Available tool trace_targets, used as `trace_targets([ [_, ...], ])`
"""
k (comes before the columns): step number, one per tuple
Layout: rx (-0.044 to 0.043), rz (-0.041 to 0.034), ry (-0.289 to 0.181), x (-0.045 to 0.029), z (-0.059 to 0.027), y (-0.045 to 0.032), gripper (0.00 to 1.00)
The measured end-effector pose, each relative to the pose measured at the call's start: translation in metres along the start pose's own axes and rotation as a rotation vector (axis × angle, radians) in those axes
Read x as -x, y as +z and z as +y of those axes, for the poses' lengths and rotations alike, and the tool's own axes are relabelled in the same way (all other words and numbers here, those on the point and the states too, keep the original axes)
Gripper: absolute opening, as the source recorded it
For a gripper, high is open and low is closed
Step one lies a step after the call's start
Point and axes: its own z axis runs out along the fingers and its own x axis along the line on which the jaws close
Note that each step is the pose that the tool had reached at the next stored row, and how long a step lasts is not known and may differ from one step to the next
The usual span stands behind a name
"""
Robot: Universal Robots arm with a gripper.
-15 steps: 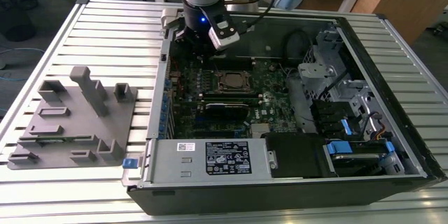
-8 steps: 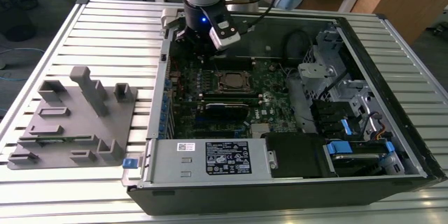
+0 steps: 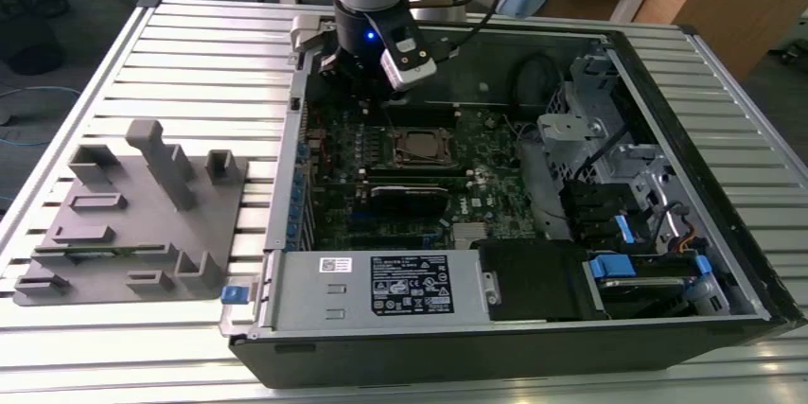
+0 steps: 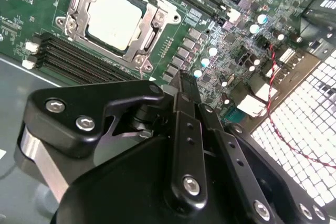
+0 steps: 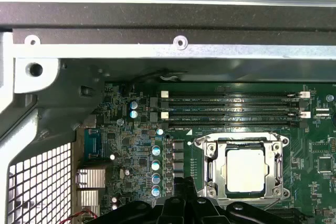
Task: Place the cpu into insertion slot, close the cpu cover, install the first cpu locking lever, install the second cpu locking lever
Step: 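Install the first cpu locking lever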
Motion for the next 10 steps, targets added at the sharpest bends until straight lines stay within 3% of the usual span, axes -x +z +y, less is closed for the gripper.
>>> trace_targets([
  [2, 0.0078, 0.0, 0.006, -0.0001, 0.0, 0.0, 0.11],
  [8, 0.009, 0.0028, 0.013, 0.0, 0.0, 0.0, 0.11],
  [10, 0.0088, 0.0177, 0.013, 0.0002, 0.0, 0.0003, 0.11],
])
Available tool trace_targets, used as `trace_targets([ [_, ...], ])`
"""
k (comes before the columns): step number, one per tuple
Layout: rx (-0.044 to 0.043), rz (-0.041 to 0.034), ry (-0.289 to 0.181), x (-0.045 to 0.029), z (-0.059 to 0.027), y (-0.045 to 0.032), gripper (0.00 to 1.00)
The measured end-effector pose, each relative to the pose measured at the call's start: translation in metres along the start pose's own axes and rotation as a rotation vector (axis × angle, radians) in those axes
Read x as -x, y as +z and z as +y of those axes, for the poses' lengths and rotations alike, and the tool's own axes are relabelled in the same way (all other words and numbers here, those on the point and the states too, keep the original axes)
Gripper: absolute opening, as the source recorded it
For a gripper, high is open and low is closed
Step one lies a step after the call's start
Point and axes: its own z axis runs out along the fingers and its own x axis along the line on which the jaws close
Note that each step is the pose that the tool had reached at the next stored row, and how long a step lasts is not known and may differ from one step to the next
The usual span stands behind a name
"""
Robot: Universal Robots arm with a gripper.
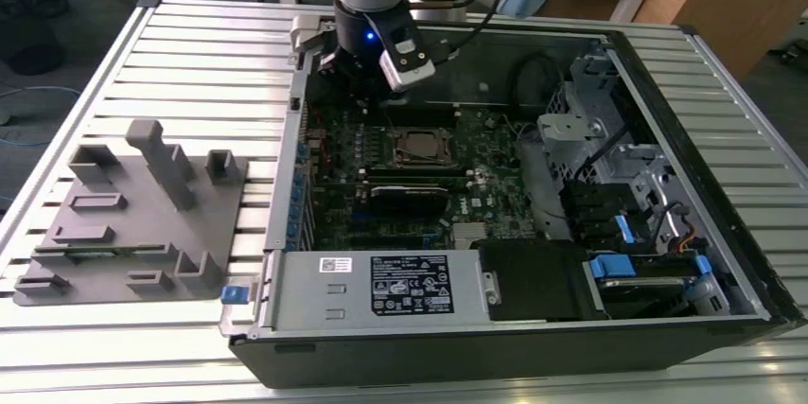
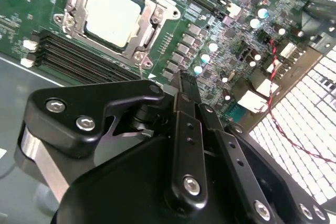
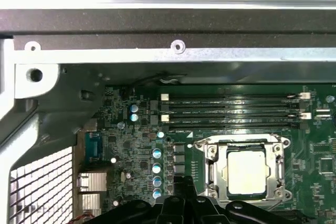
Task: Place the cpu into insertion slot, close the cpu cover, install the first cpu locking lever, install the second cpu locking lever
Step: 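Install the first cpu locking lever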
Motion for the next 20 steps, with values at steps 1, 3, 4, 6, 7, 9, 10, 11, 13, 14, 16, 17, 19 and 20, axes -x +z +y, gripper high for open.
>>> trace_targets([
  [1, -0.0001, 0.0071, 0.001, 0.0, 0.0, 0.0001, 0.11],
  [3, -0.0004, 0.0091, 0.001, 0.0, 0.0, 0.0001, 0.11],
  [4, -0.0004, 0.0092, 0.001, 0.0, 0.0, 0.0001, 0.11],
  [6, -0.0003, 0.0094, 0.001, 0.0, 0.0, 0.0001, 0.11],
  [7, 0.0019, 0.0096, 0.001, 0.0, 0.0, 0.0002, 0.11],
  [9, 0.0142, 0.0096, 0.003, 0.0, 0.0001, 0.0003, 0.11],
  [10, 0.0176, 0.0098, 0.004, 0.0, 0.0002, 0.0003, 0.11],
  [11, 0.0195, 0.0097, 0.005, 0.0, 0.0005, 0.0004, 0.11],
  [13, 0.0227, 0.0097, 0.006, 0.0, 0.0014, 0.0006, 0.11],
  [14, 0.0234, 0.0098, 0.007, -0.0001, 0.0025, 0.0007, 0.11],
  [16, 0.024, 0.0097, 0.007, -0.0002, 0.005, 0.001, 0.11],
  [17, 0.0242, 0.0097, 0.008, -0.0002, 0.0063, 0.0011, 0.11],
  [19, 0.0245, 0.0097, 0.009, -0.0003, 0.0086, 0.0014, 0.11],
  [20, 0.0247, 0.0096, 0.009, -0.0005, 0.0098, 0.0016, 0.11],
])
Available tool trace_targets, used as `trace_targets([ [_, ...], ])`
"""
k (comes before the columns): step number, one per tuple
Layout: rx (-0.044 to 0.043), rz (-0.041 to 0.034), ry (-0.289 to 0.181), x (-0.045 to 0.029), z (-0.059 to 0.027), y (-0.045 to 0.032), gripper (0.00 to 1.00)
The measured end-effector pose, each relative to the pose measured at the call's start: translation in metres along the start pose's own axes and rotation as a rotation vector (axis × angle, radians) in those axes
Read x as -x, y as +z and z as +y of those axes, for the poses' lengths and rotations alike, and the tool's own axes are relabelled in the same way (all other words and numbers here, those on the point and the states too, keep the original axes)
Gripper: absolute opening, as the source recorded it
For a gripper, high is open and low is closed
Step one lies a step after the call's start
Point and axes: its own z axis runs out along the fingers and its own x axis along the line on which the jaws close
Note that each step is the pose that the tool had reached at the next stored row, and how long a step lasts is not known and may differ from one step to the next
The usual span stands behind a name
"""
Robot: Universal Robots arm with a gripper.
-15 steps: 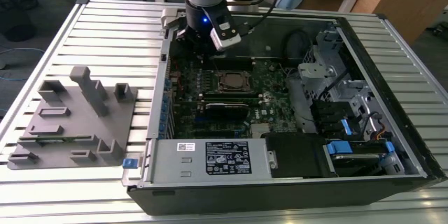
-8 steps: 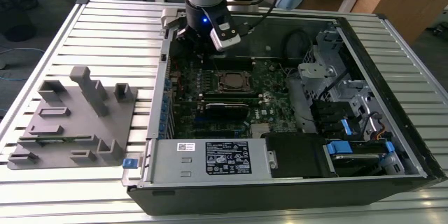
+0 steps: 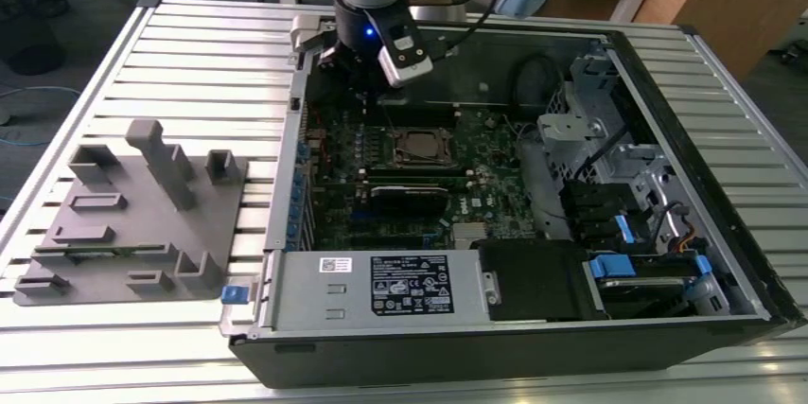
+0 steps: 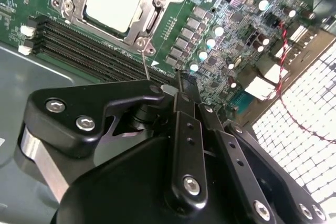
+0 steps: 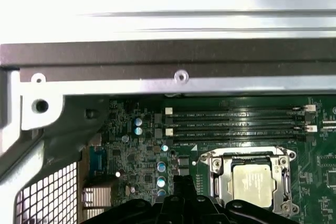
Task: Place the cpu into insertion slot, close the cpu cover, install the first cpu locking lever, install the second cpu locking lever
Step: 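Install the first cpu locking lever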
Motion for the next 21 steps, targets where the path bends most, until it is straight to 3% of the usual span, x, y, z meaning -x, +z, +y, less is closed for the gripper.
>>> trace_targets([
  [21, 0.0007, -0.0028, 0.011, -0.0061, 0.0172, 0.0051, 0.11],
])
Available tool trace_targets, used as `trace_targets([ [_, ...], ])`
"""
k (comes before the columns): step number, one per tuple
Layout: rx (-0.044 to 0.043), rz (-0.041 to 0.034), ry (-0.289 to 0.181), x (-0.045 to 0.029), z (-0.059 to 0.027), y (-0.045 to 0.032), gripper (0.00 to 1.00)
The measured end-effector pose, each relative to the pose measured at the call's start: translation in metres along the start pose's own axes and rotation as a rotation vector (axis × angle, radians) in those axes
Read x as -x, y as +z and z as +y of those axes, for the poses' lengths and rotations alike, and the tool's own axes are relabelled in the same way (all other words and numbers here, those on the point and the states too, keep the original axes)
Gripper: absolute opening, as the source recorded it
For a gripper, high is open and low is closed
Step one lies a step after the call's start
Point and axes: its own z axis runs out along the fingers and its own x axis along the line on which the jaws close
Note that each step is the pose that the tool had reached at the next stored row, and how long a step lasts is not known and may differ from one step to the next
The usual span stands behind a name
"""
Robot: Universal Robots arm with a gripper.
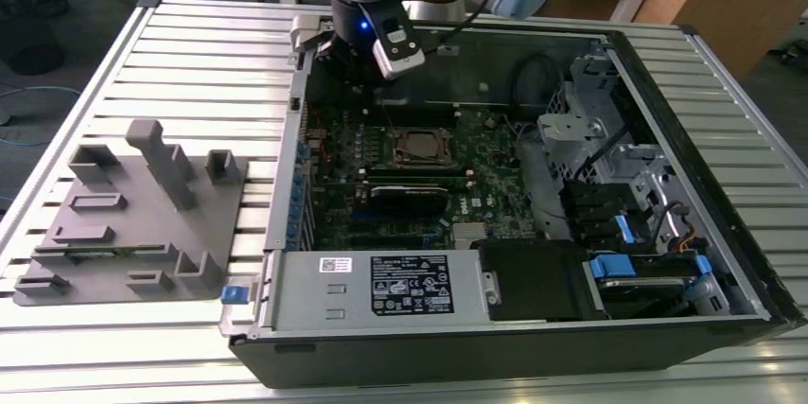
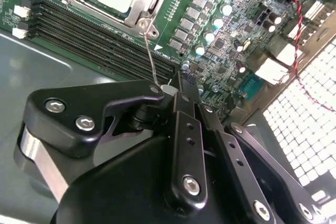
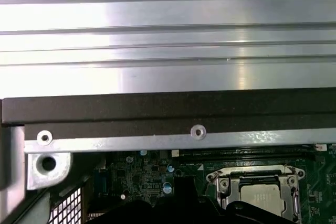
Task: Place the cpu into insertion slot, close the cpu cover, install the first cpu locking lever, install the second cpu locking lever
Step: 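Install the first cpu locking lever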
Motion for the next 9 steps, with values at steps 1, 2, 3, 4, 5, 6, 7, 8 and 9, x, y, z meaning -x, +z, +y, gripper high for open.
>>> trace_targets([
  [1, 0.0, 0.0, 0.001, -0.0001, 0.0007, 0.0002, 0.11],
  [2, 0.0, -0.0001, 0.001, -0.0001, 0.0013, 0.0004, 0.11],
  [3, 0.0, -0.0002, 0.002, -0.0001, 0.0018, 0.0006, 0.11],
  [4, -0.0001, -0.0001, 0.002, -0.0001, 0.0018, 0.0005, 0.11],
  [5, 0.0, -0.0001, 0.002, -0.0001, 0.0018, 0.0006, 0.11],
  [6, 0.0, -0.0001, 0.002, -0.0001, 0.0018, 0.0005, 0.11],
  [7, 0.0, -0.0002, 0.002, -0.0001, 0.0018, 0.0006, 0.11],
  [8, 0.0, -0.0002, 0.002, -0.0001, 0.0018, 0.0006, 0.11],
  [9, 0.0, -0.0002, 0.002, -0.0001, 0.0018, 0.0006, 0.11],
])
